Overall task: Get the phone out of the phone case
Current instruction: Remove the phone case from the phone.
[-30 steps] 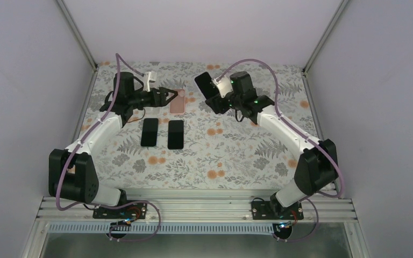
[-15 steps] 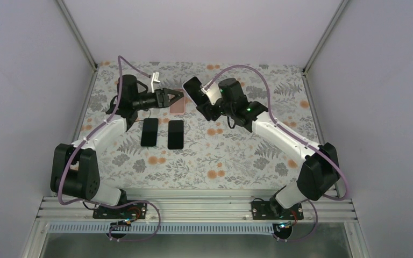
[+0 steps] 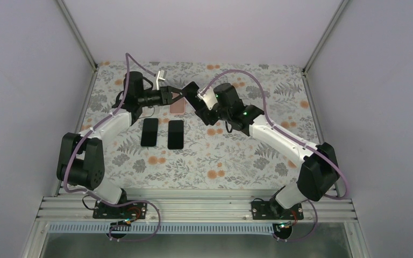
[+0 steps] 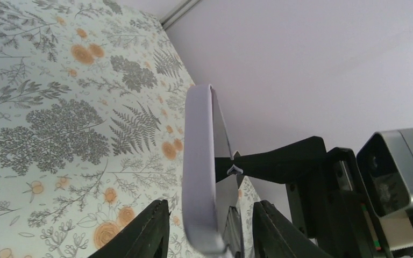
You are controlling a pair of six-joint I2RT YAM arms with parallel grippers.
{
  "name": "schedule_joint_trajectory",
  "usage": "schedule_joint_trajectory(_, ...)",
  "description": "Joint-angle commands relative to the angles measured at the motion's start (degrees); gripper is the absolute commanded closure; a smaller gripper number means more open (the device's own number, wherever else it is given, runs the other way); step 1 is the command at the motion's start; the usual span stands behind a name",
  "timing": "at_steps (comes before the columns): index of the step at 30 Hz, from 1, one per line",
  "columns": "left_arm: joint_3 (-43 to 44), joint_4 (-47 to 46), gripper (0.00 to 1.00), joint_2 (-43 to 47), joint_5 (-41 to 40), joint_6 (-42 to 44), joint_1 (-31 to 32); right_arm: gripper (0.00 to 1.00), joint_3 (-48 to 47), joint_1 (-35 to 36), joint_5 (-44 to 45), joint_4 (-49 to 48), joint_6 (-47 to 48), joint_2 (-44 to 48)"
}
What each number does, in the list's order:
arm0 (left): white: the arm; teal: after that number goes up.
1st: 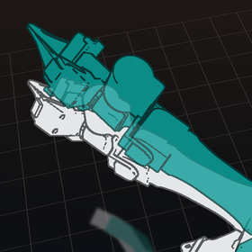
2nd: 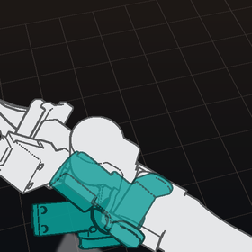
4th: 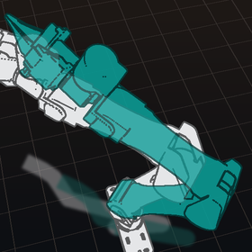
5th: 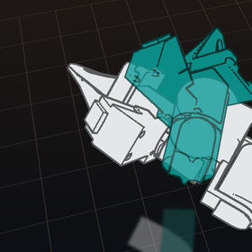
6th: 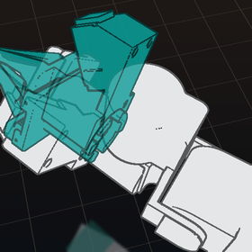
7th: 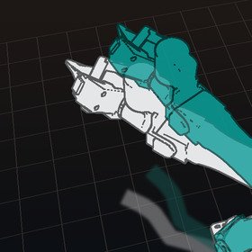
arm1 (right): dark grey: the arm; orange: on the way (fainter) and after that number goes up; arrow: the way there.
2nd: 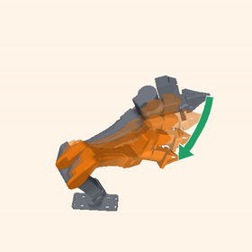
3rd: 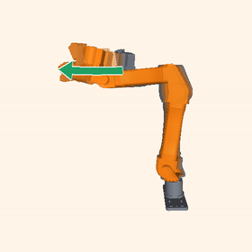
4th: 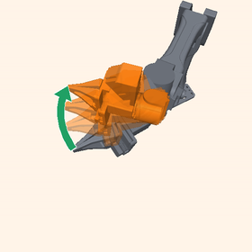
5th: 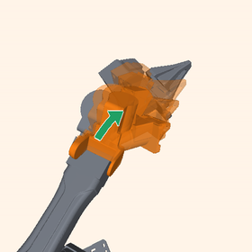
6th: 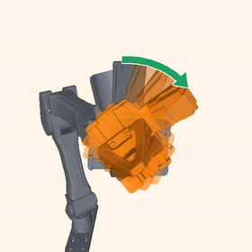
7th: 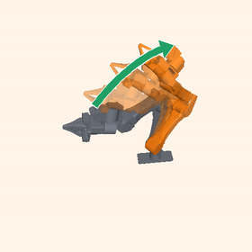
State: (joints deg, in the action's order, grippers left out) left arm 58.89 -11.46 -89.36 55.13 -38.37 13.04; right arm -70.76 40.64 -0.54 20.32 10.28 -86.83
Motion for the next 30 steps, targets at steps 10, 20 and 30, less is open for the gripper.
schedule_joint_trajectory(10,2.47,-0.17,0.91,-0.45,1.06,1.36,0.88,0.31,0.12,1.46,-1.42,-4.41,0.02,3.90)
schedule_joint_trajectory(20,6.24,9.36,0.98,1.94,1.13,12.61,0.86,0.01,1.84,-5.27,-20.34,-0.37,-1.47,10.09)
schedule_joint_trajectory(30,8.48,12.93,0.98,2.52,12.15,20.94,1.59,0.01,2.12,-15.16,-40.79,4.93,-4.04,13.54)
